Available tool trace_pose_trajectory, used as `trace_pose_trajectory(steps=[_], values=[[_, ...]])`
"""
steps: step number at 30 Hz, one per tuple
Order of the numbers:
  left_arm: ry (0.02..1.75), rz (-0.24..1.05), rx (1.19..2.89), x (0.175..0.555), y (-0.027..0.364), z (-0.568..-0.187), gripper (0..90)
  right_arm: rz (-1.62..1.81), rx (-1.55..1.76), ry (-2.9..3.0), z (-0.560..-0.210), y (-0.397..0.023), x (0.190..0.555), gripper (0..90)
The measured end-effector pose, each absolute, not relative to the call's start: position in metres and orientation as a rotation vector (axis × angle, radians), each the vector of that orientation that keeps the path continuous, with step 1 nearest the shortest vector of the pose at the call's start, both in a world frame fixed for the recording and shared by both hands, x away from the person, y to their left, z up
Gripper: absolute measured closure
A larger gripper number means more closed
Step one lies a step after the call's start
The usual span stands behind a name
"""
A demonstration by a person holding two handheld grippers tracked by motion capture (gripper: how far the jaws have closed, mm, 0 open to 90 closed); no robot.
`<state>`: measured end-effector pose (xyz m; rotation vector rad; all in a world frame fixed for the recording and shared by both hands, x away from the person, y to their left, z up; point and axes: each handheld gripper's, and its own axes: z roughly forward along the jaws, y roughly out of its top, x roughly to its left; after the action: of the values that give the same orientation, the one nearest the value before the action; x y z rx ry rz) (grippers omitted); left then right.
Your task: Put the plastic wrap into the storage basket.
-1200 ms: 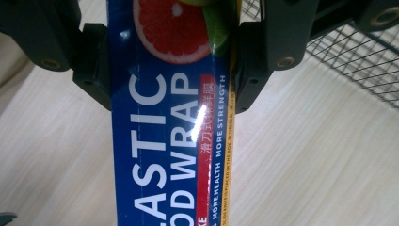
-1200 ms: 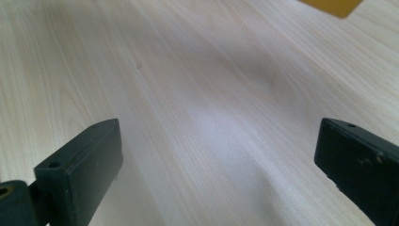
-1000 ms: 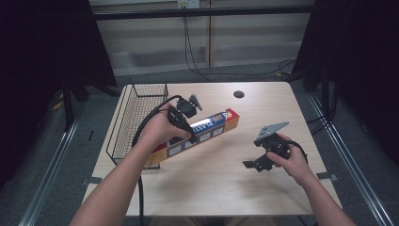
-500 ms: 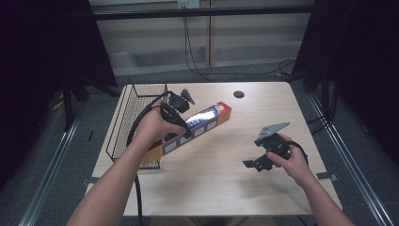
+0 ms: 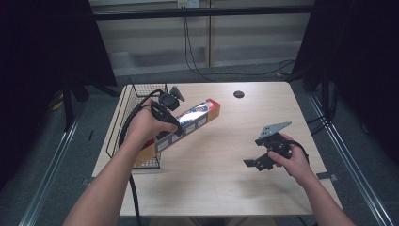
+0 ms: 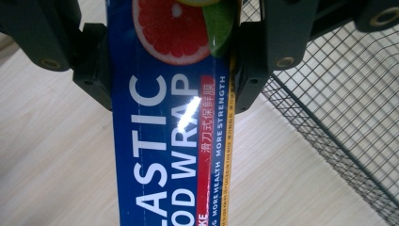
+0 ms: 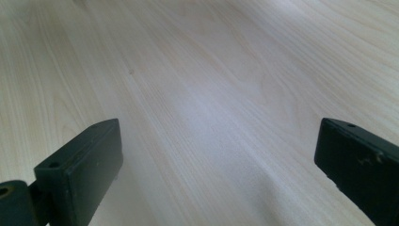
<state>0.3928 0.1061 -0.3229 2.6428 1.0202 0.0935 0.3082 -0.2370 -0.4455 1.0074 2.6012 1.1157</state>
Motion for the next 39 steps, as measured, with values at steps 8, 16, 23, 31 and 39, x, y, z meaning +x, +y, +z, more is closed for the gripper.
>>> trace_pose_trajectory(steps=[8,16,23,31,39], values=[[1.057,0.099,2.626,0.394,0.111,-0.321,43.9,1.107,1.016,2.602,-0.447,-0.239,0.308,1.5],[1.106,0.096,2.590,0.394,0.119,-0.315,43.9,1.104,1.012,2.607,-0.447,-0.240,0.308,1.5],[1.150,0.109,2.589,0.394,0.129,-0.313,43.9,1.092,1.011,2.601,-0.447,-0.241,0.307,1.7],[1.224,0.115,2.536,0.393,0.141,-0.312,43.9,1.090,1.012,2.602,-0.447,-0.242,0.307,1.7],[1.290,0.127,2.513,0.393,0.151,-0.316,43.9,1.092,1.021,2.601,-0.448,-0.243,0.307,1.9]])
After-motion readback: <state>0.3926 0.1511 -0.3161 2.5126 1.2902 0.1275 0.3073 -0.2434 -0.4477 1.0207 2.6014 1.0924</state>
